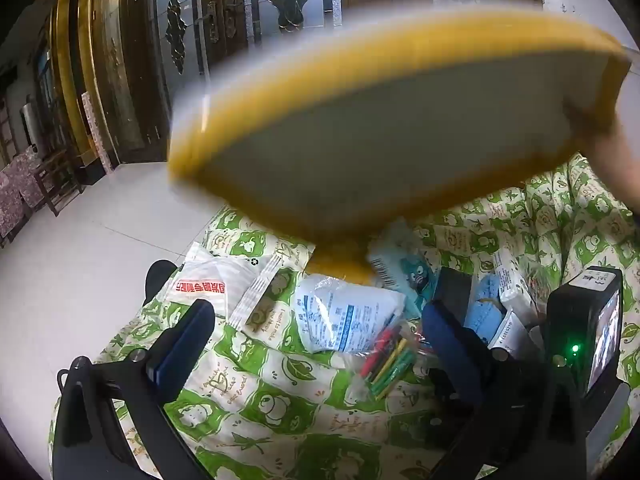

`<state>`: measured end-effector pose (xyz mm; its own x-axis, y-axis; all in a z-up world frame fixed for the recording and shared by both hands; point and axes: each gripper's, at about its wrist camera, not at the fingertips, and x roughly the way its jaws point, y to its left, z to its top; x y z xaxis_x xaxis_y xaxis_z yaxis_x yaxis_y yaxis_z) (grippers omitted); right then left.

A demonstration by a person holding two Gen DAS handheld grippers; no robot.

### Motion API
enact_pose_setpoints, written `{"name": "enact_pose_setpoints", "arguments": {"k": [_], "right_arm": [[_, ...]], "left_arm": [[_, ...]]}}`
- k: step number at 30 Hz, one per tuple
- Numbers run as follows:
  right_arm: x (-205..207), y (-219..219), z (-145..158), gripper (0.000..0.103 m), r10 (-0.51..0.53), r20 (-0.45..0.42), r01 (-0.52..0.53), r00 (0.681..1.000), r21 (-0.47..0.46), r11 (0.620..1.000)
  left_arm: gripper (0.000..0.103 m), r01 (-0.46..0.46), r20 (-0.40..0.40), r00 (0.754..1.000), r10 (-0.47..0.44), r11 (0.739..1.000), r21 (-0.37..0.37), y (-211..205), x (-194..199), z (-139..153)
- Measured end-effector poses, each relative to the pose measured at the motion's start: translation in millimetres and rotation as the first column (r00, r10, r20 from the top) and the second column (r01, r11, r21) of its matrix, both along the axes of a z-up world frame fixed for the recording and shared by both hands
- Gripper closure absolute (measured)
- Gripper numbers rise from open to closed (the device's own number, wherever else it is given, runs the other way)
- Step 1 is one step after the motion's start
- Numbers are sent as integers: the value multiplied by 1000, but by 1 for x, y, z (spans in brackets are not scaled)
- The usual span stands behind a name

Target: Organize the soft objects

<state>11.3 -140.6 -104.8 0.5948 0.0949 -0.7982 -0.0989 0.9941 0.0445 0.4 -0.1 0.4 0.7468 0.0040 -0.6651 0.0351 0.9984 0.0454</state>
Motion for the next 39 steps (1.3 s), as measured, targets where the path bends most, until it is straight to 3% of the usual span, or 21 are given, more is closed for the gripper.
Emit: {"name": "enact_pose_setpoints", "arguments": {"k": [14, 39], "right_arm": [[0, 0, 0, 0, 0, 3, 0, 1000, 0, 1000], [0, 0, -1, 0, 2, 3, -2, 1000, 0, 1000]], "left_arm": [[0, 17, -27, 999, -17, 1000, 0, -2, 3, -8], [0, -43, -30, 999, 43, 999, -11, 7, 3, -10]]}}
